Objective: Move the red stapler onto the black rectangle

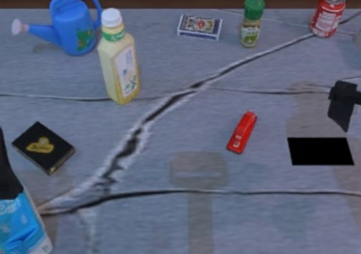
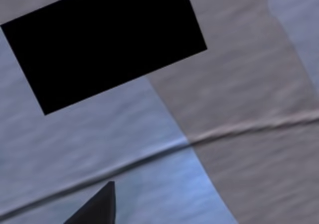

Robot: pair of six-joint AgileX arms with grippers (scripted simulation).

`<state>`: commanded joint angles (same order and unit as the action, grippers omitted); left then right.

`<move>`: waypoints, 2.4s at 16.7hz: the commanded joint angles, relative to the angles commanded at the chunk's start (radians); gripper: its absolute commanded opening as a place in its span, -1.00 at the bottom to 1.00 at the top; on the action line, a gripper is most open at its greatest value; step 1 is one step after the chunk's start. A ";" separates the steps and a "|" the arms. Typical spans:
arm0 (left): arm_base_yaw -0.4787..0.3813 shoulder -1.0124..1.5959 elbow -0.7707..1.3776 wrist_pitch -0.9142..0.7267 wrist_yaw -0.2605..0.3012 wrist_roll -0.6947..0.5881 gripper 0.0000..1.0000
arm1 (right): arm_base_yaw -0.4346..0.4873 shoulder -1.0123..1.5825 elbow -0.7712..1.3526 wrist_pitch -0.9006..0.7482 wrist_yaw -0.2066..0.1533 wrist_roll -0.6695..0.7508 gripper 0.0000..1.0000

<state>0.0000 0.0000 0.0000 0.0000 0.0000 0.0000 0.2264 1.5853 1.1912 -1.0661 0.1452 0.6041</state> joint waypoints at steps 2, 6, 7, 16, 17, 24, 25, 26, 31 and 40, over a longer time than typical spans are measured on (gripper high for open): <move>0.000 0.000 0.000 0.000 0.000 0.000 1.00 | 0.045 0.195 0.168 -0.115 -0.004 0.069 1.00; 0.000 0.000 0.000 0.000 0.000 0.000 1.00 | 0.139 0.491 0.513 -0.258 -0.042 0.198 1.00; 0.000 0.000 0.000 0.000 0.000 0.000 1.00 | 0.161 0.546 0.595 -0.277 -0.057 0.228 1.00; 0.000 0.000 0.000 0.000 0.000 0.000 1.00 | 0.265 0.727 0.916 -0.293 -0.145 0.361 1.00; 0.000 0.000 0.000 0.000 0.000 0.000 1.00 | 0.265 0.727 0.916 -0.293 -0.145 0.361 1.00; 0.000 0.000 0.000 0.000 0.000 0.000 1.00 | 0.263 0.745 0.818 -0.179 -0.145 0.359 1.00; 0.000 0.000 0.000 0.000 0.000 0.000 1.00 | 0.264 0.754 0.784 -0.133 -0.144 0.360 1.00; 0.000 0.000 0.000 0.000 0.000 0.000 1.00 | 0.264 0.763 0.748 -0.084 -0.144 0.361 1.00; 0.000 0.000 0.000 0.000 0.000 0.000 1.00 | 0.267 0.796 0.635 0.056 -0.144 0.365 1.00; 0.000 0.000 0.000 0.000 0.000 0.000 1.00 | 0.267 0.796 0.635 0.057 -0.144 0.365 0.10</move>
<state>0.0000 0.0000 0.0000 0.0000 0.0000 0.0000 0.4939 2.3812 1.8262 -1.0096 0.0012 0.9686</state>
